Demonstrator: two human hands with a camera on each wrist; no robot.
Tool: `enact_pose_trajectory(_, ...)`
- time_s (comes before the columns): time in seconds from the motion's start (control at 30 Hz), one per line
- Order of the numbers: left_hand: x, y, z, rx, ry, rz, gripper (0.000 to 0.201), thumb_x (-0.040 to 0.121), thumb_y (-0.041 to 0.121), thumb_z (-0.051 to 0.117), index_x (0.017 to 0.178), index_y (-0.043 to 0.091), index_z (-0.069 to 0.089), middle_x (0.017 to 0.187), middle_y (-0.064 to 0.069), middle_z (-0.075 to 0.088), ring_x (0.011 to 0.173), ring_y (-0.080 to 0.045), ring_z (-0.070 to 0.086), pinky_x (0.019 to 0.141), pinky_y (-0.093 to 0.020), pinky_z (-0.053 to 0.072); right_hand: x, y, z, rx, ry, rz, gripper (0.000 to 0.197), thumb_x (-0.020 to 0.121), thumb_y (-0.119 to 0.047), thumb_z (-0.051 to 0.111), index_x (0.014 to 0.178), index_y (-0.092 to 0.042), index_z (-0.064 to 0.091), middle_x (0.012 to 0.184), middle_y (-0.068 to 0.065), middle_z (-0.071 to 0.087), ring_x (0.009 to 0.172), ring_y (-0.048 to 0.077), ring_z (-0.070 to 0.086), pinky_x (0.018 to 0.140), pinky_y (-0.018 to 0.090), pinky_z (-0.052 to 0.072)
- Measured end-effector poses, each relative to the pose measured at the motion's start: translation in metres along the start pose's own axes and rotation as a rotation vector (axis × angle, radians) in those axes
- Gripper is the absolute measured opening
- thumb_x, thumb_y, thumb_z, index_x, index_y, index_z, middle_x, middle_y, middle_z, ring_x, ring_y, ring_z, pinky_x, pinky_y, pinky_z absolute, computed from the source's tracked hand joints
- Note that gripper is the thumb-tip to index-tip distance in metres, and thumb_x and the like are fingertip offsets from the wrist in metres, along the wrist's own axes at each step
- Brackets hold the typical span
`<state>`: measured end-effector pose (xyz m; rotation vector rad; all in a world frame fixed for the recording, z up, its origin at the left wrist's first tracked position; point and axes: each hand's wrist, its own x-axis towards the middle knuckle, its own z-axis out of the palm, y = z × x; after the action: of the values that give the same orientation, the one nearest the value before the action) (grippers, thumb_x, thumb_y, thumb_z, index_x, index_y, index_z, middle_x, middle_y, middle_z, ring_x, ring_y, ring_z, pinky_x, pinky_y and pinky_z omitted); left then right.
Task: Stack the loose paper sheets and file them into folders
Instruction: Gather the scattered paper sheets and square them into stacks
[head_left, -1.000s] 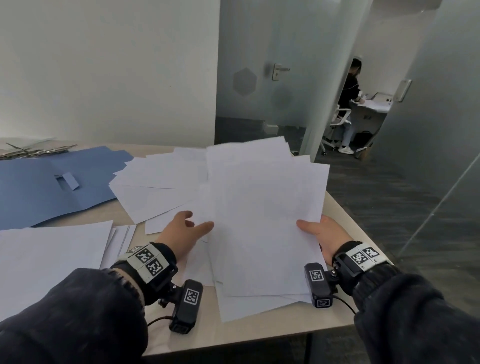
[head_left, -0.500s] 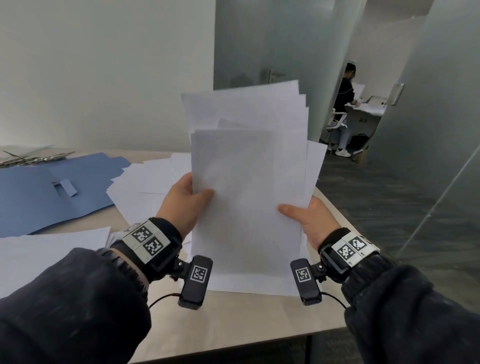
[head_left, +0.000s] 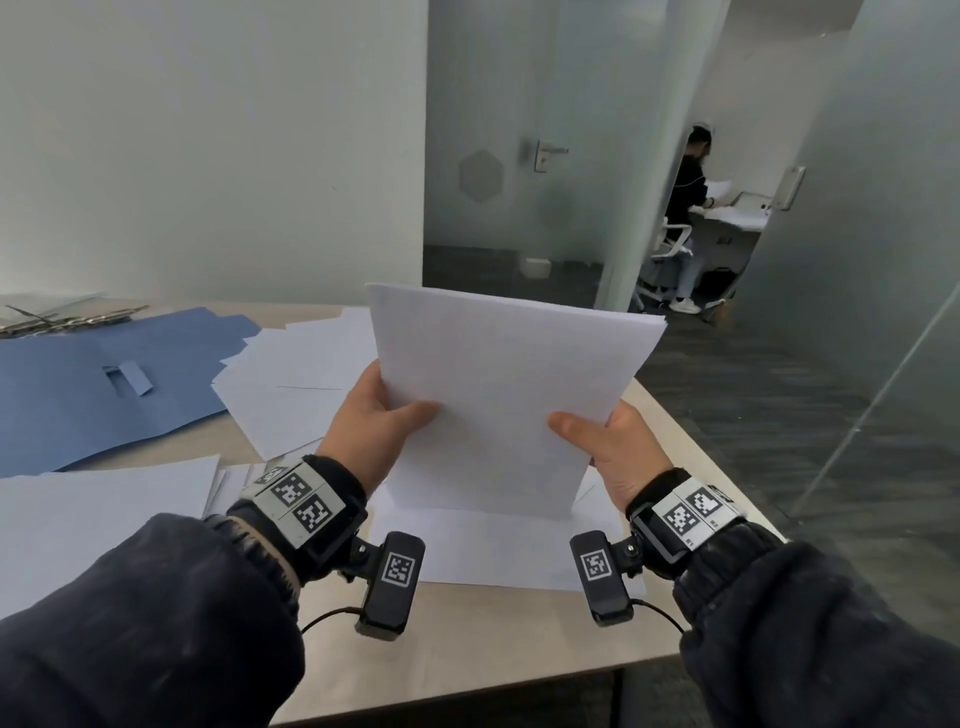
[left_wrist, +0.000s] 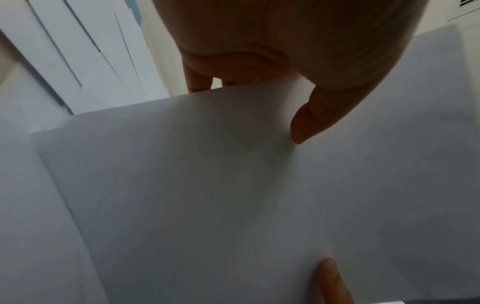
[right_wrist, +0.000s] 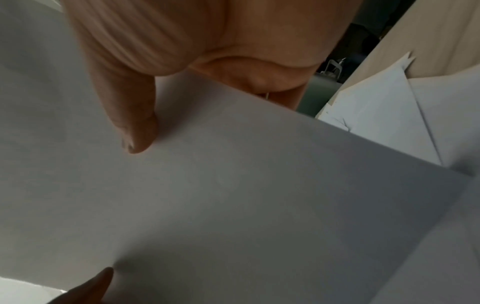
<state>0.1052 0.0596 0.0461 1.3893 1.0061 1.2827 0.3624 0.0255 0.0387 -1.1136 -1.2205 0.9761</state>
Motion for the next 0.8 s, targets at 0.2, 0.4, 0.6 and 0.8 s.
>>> enact_pose_trajectory(0.2,0.003,0.000,0.008,-0.025,-0.013,-0.001,0.051,0.073,0.018,0.068,0.123,0.021,0.065,0.114,0.002,0.076,0.106,-0.019,0.072,0.096,-0.043,0.054,-0.001,-0.003,0.008,0.035,-0.021,-0.023,0.028,0.087,-0.006,0.073,0.114,-0.013,0.071,0.111,0.005,0.076,0.104,0.020,0.072,0.085,0.026,0.057)
enact_pose_trajectory(0.4,-0.001,-0.009,0.004,-0.050,-0.009,-0.078,0.047,0.073,0.017,0.065,0.119,0.019,0.068,0.109,0.001,0.077,0.101,-0.019,0.073,0.086,-0.036,0.054,-0.002,0.010,0.006,-0.047,-0.014,0.057,0.027,0.085,-0.013,0.078,0.112,-0.014,0.073,0.109,0.004,0.076,0.105,0.022,0.072,0.101,0.044,0.052)
enact_pose_trajectory(0.6,-0.010,-0.005,-0.006,0.006,0.033,-0.108,0.028,0.079,0.019,0.069,0.107,0.022,0.073,0.100,0.000,0.079,0.095,-0.023,0.075,0.088,-0.041,0.057,-0.006,0.006,0.019,-0.103,-0.008,0.078,0.021,0.089,-0.017,0.075,0.109,-0.014,0.074,0.106,0.002,0.077,0.102,0.019,0.073,0.101,0.043,0.053)
enact_pose_trajectory(0.8,-0.022,0.026,-0.063,0.087,0.148,-0.099,0.032,0.074,0.023,0.064,0.104,0.031,0.072,0.100,0.001,0.078,0.092,-0.026,0.075,0.089,-0.049,0.059,0.001,-0.012,0.070,-0.028,-0.095,0.072,0.016,0.099,-0.021,0.059,0.110,-0.021,0.071,0.105,0.000,0.077,0.095,0.017,0.073,0.083,0.036,0.055)
